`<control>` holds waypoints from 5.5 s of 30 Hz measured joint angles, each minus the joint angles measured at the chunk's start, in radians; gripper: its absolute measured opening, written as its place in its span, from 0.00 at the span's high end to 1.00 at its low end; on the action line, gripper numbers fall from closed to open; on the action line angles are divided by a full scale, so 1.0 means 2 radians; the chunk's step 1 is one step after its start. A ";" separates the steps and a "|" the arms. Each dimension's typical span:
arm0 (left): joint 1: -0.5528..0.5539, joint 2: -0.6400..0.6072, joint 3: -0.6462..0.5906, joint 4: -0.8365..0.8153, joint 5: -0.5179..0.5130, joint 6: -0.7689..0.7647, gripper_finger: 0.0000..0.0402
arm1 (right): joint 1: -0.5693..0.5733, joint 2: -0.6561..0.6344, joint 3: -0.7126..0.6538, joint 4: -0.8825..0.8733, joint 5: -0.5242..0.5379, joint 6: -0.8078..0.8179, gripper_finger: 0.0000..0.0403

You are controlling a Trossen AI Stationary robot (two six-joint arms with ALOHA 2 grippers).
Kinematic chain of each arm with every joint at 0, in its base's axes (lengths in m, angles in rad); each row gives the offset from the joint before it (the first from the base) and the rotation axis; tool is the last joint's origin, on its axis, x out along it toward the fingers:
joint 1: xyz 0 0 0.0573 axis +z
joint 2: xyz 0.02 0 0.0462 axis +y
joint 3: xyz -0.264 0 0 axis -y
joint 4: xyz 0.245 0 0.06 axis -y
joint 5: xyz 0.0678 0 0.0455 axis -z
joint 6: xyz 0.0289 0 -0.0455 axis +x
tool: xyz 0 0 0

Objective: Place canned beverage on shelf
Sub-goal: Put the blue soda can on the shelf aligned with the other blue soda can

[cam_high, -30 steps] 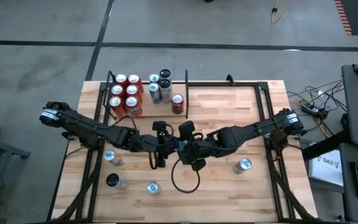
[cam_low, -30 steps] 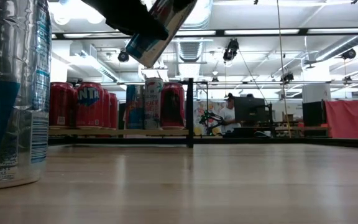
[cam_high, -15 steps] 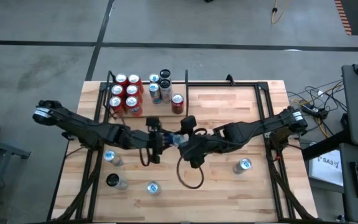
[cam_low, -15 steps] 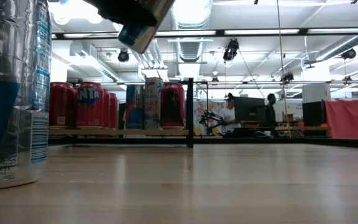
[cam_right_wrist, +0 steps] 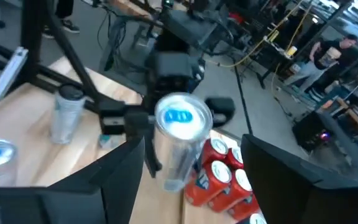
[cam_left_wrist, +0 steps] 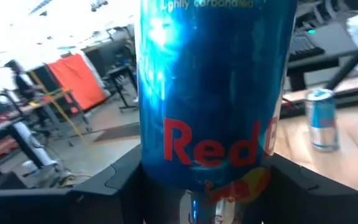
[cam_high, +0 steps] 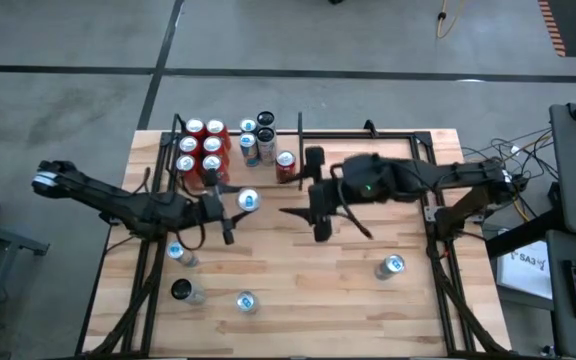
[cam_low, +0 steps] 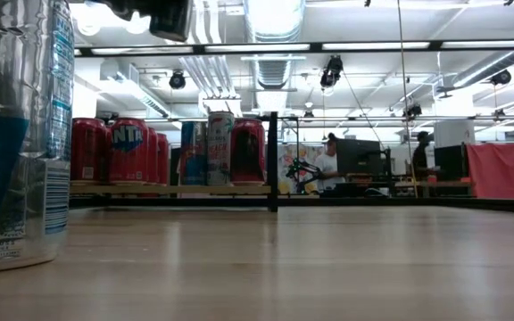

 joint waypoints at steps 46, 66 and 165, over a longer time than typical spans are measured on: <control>0.008 0.031 -0.014 0.203 -0.098 0.052 0.49 | -0.081 0.134 -0.067 0.404 -0.079 0.070 0.31; 0.008 0.048 -0.014 0.219 -0.102 0.047 0.48 | -0.082 0.134 -0.067 0.402 -0.079 0.074 0.43; 0.006 -0.247 -0.022 -0.163 -0.120 0.047 0.33 | -0.090 0.320 -0.115 0.546 0.157 0.208 0.45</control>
